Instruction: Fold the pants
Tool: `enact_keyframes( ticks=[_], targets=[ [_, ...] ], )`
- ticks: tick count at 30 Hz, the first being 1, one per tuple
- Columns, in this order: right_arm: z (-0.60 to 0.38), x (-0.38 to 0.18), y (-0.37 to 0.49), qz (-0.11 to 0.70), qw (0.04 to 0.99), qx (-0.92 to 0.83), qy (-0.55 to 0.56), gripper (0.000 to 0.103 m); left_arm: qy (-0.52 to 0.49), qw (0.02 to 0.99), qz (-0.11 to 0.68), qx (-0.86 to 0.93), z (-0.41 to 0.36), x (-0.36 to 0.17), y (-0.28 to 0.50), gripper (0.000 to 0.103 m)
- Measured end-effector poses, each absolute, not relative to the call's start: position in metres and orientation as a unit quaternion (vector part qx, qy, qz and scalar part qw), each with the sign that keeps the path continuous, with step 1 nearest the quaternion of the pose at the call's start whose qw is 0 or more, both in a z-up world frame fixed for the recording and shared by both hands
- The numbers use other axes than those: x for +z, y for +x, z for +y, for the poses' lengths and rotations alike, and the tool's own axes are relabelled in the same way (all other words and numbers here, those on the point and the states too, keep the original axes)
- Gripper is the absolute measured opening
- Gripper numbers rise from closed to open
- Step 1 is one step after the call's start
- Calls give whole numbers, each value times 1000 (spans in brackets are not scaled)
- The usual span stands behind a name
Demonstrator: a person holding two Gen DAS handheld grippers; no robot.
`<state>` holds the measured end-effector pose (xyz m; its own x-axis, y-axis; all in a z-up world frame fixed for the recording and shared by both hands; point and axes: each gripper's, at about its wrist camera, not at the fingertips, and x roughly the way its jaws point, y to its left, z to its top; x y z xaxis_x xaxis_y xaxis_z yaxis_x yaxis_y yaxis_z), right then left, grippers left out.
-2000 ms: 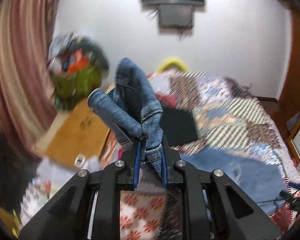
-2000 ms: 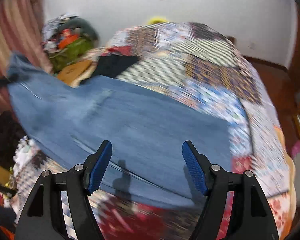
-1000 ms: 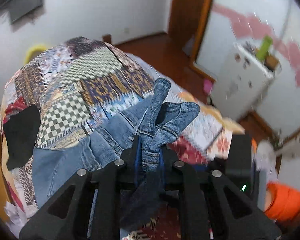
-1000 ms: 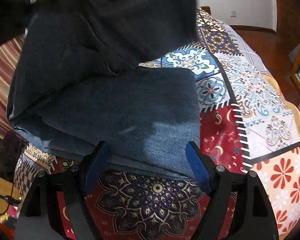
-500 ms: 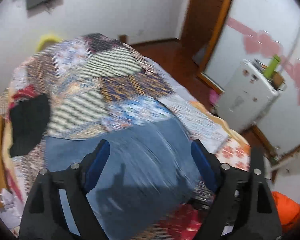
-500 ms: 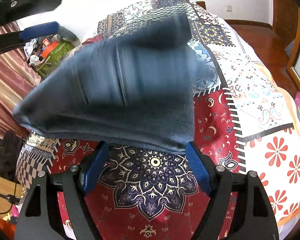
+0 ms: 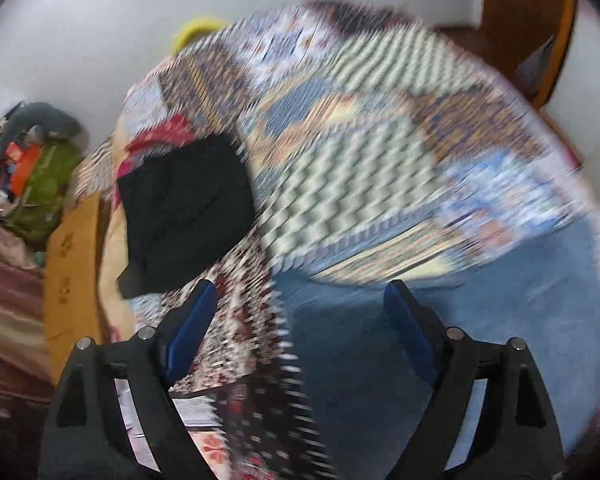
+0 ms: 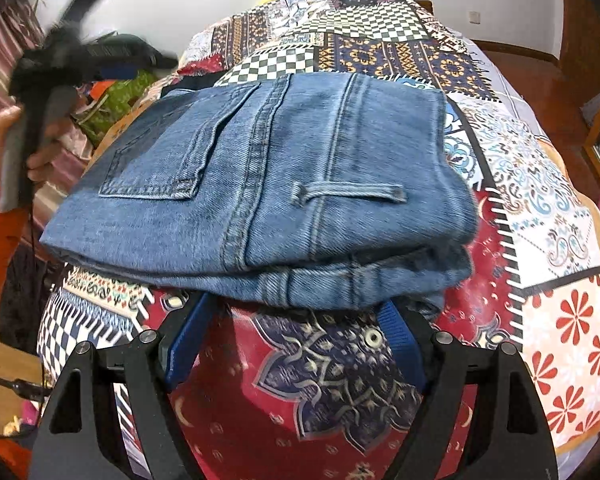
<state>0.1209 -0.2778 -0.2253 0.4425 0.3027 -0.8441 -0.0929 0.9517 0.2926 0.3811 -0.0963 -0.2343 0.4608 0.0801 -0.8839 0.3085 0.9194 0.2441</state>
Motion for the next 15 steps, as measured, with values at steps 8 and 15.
enact_keyframes(
  ticks=[8,15],
  targets=[
    [-278,-225,140,522,842,104,82,80,242,853,458,-64,-63,-271,355,103],
    [-277,-221,148,524,842,101,83,80,221,856,466,-47,-22,-264,320,103]
  ],
)
